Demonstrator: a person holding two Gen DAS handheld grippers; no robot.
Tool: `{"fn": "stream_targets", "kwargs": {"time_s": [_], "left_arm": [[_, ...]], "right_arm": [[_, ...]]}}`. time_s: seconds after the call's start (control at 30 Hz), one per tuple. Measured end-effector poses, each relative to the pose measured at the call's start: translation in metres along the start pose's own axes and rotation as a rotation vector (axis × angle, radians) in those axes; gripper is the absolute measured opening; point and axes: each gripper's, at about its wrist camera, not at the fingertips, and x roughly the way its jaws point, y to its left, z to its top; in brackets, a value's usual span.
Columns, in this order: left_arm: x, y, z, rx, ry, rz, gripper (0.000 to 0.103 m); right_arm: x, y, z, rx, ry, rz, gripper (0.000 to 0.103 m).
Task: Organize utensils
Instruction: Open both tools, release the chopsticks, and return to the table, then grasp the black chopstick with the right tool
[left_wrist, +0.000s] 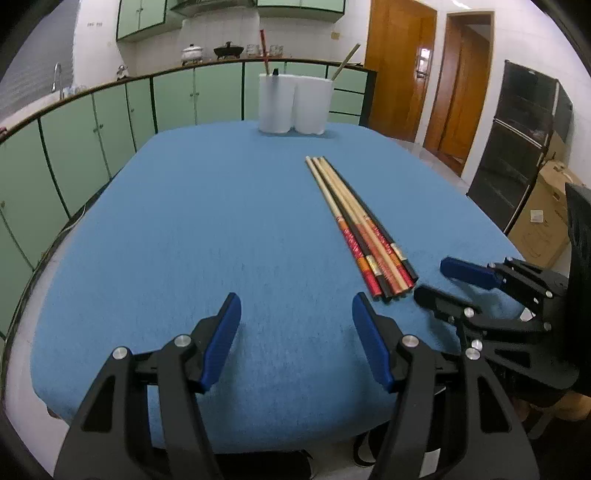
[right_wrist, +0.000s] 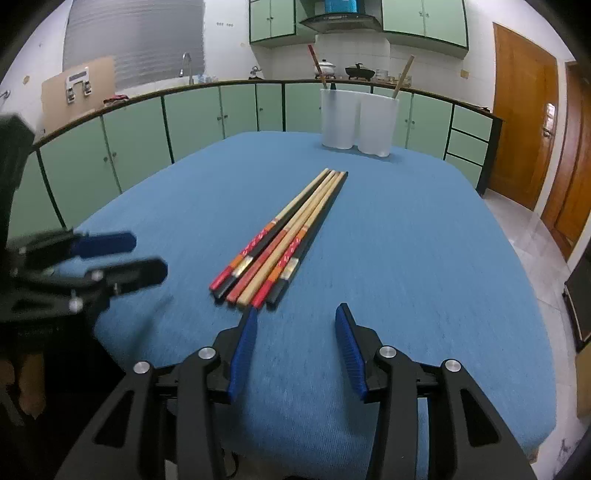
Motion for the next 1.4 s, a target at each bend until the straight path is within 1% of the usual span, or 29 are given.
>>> {"fn": "stream_targets", "kwargs": {"time_s": [0.17, 0.33, 0.57, 0.8, 0.87, 1.0, 1.1, 1.2, 1.23, 1.27, 1.3, 1.33, 1.37, 1.4], "left_arm": [[0.005, -0.001, -0.007, 0.014, 0.017, -0.005, 0.06], [0.011, -0.02, -0.009, 0.069, 0.019, -0.013, 0.06], [0.023, -0.036, -0.002, 0.095, 0.013, -0.02, 0.061], [0.026, -0.036, -0.001, 0.066, 0.005, -0.01, 0.061], [0.028, -0.035, -0.002, 0.07, 0.004, 0.014, 0.062], [0.027, -0.029, 0.0, 0.039, -0.001, 0.033, 0.061], [0.027, -0.033, 0.001, 0.06, -0.007, 0.023, 0.06], [0.031, -0.039, 0.004, 0.078, -0.015, 0.009, 0.06], [0.034, -0.041, 0.006, 0.084, -0.019, 0.015, 0.06], [0.037, -0.041, 0.008, 0.084, -0.022, 0.022, 0.06], [0.038, -0.04, 0.009, 0.079, -0.023, 0.026, 0.057], [0.04, -0.039, 0.011, 0.071, -0.028, 0.031, 0.049], [0.041, -0.037, 0.013, 0.062, -0.032, 0.037, 0.044], [0.042, -0.036, 0.014, 0.055, -0.035, 0.041, 0.036]], "right_arm": [[0.008, -0.001, 0.004, -0.009, -0.019, -0.019, 0.044], [0.007, -0.018, 0.002, 0.033, -0.022, -0.037, 0.044], [0.006, -0.033, 0.001, 0.069, -0.023, -0.051, 0.045], [0.006, -0.039, 0.0, 0.078, -0.03, -0.06, 0.048], [0.006, -0.042, 0.0, 0.086, -0.032, -0.062, 0.048], [0.006, -0.044, 0.0, 0.09, -0.034, -0.062, 0.048], [0.008, -0.04, 0.0, 0.073, -0.041, -0.056, 0.05], [0.013, -0.038, 0.002, 0.061, -0.047, -0.057, 0.049], [0.014, -0.038, 0.004, 0.056, -0.048, -0.065, 0.047], [0.016, -0.039, 0.005, 0.054, -0.049, -0.072, 0.039], [0.017, -0.039, 0.006, 0.052, -0.05, -0.077, 0.029], [0.017, -0.041, 0.007, 0.054, -0.051, -0.086, 0.024], [0.017, -0.043, 0.007, 0.058, -0.052, -0.095, 0.013], [0.018, -0.045, 0.007, 0.065, -0.052, -0.104, 0.008]]}}
